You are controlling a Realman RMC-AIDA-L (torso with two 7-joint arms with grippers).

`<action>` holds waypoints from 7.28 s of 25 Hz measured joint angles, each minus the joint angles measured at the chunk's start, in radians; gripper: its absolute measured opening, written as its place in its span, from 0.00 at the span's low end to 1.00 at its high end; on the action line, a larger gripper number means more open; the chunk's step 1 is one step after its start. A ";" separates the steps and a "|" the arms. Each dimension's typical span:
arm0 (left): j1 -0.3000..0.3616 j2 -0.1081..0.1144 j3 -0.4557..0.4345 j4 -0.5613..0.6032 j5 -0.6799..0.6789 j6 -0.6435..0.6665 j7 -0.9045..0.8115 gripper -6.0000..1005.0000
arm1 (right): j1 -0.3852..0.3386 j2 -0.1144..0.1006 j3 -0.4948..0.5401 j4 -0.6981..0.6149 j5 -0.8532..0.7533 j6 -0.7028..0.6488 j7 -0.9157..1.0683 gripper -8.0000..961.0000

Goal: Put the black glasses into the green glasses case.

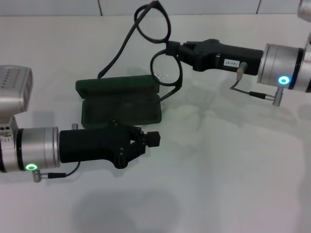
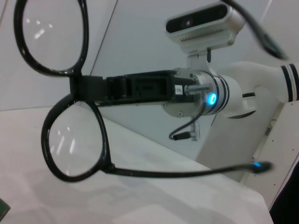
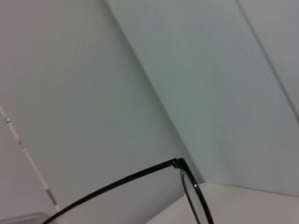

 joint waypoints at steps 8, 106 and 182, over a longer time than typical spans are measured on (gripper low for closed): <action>-0.004 0.000 -0.003 -0.006 -0.002 0.000 -0.004 0.00 | -0.008 0.000 -0.149 -0.041 0.061 -0.007 -0.079 0.04; -0.058 0.018 0.013 -0.006 -0.045 0.041 -0.062 0.01 | -0.240 0.000 -0.188 -0.221 0.118 -0.068 -0.903 0.05; 0.091 0.050 0.010 0.151 0.033 0.041 -0.115 0.01 | 0.380 0.000 -0.437 -0.327 -0.719 0.284 0.475 0.06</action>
